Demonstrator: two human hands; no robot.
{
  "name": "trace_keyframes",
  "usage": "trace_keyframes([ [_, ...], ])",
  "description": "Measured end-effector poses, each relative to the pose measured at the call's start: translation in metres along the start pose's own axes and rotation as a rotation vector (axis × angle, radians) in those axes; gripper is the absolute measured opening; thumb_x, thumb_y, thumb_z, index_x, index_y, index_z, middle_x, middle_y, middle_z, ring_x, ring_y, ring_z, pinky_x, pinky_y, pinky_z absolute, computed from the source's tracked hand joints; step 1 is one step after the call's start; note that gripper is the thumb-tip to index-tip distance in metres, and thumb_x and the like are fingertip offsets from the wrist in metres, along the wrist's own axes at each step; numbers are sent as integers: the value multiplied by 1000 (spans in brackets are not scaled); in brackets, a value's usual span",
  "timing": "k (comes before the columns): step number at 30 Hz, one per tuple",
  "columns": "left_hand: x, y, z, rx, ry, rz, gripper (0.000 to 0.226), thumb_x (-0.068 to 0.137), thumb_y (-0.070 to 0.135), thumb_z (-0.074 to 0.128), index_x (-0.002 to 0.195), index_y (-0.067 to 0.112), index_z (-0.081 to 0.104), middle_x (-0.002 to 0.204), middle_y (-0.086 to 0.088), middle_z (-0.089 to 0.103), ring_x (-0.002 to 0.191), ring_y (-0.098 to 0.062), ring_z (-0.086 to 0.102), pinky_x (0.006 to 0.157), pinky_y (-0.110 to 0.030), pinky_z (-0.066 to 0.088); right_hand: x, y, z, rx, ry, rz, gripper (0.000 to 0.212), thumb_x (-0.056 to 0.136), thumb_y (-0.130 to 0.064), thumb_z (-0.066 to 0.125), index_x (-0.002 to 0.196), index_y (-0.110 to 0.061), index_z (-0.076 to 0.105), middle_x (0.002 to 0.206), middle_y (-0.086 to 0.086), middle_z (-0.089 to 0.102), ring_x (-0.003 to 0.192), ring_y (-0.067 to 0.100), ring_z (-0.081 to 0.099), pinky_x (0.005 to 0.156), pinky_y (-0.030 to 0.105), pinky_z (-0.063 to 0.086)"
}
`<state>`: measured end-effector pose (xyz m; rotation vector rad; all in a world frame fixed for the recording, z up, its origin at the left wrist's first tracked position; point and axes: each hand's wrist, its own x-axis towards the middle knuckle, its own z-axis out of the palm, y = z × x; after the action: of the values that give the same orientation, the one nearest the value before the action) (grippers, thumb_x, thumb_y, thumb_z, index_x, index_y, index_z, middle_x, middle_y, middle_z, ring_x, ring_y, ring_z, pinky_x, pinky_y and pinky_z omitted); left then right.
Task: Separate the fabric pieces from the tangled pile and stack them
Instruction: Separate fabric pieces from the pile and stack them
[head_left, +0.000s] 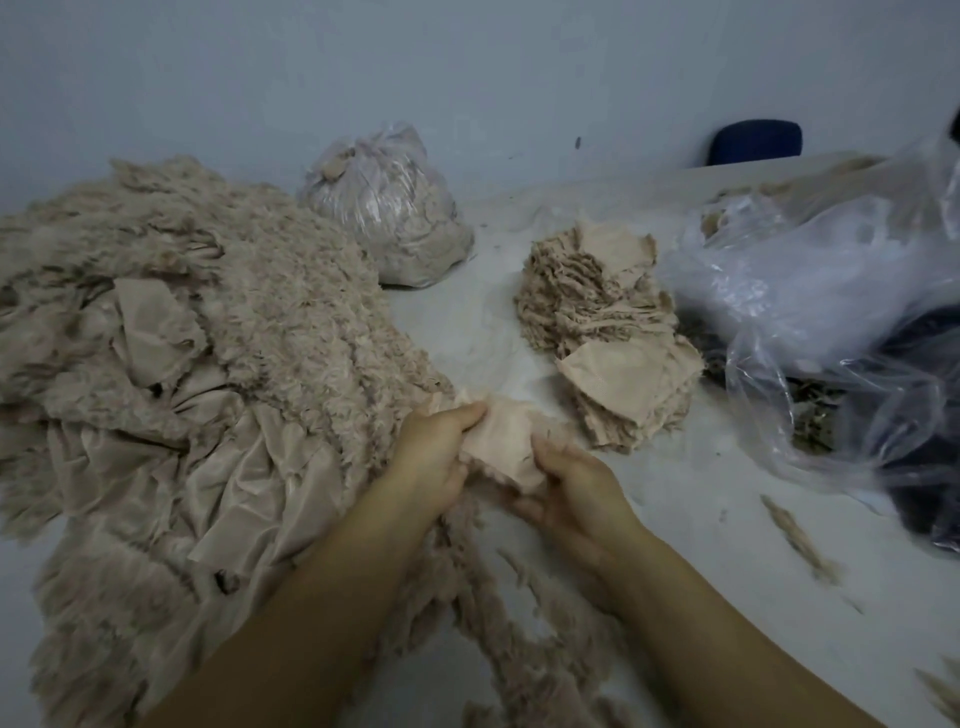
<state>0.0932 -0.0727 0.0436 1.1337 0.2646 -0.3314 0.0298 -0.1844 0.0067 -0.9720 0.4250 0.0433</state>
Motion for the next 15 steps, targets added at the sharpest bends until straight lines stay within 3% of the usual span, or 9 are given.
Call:
trace_keyframes([
  [3, 11, 0, 1, 12, 53, 73, 32, 84, -5, 62, 113, 4, 53, 86, -10, 64, 65, -17, 64, 49, -21, 54, 17, -16, -1, -48, 195, -189, 14, 96, -9, 54, 83, -5, 58, 70, 9, 62, 60, 19, 58, 55, 29, 52],
  [4, 14, 0, 2, 33, 68, 88, 30, 83, -2, 65, 108, 10, 54, 88, -8, 64, 66, -15, 64, 50, -21, 53, 21, -20, -2, -126, 251, -265, 16, 95, -8, 56, 79, -7, 54, 67, 8, 57, 59, 19, 54, 55, 31, 49],
  [6, 22, -2, 2, 136, 88, 133, 29, 82, 1, 68, 104, 15, 56, 99, -10, 64, 78, -19, 66, 66, -27, 57, 27, -28, -2, -317, 350, -394, 13, 93, -10, 58, 81, -12, 54, 72, 5, 55, 67, 20, 52, 66, 37, 46],
  [8, 25, -6, 2, 323, 94, 184, 40, 82, 0, 67, 117, 12, 52, 116, -13, 59, 102, -27, 61, 92, -40, 52, 24, -31, -5, -539, 410, -456, 5, 92, -17, 58, 98, -16, 58, 89, 4, 57, 83, 21, 55, 79, 37, 47],
  [9, 23, -7, 1, 387, 90, 214, 45, 83, -1, 66, 123, 10, 49, 120, -13, 56, 109, -27, 57, 97, -41, 48, 22, -29, -8, -662, 412, -460, 18, 92, -19, 58, 109, -16, 57, 103, 6, 56, 95, 22, 55, 87, 39, 48],
  [12, 10, -2, -15, 468, 7, 329, 35, 86, -1, 62, 118, 8, 52, 109, -5, 59, 107, -21, 57, 87, -27, 50, 2, -6, -12, -870, 335, -488, 29, 91, -17, 58, 120, -17, 55, 125, 9, 47, 112, 22, 50, 99, 39, 43],
  [15, -12, 18, -50, 655, -376, 373, 11, 84, 13, 68, 93, 17, 63, 80, 4, 71, 82, -11, 67, 65, -15, 51, -20, 19, -7, -914, 89, -426, 7, 91, -29, 61, 97, -25, 60, 97, -7, 62, 85, 3, 56, 73, 8, 42],
])
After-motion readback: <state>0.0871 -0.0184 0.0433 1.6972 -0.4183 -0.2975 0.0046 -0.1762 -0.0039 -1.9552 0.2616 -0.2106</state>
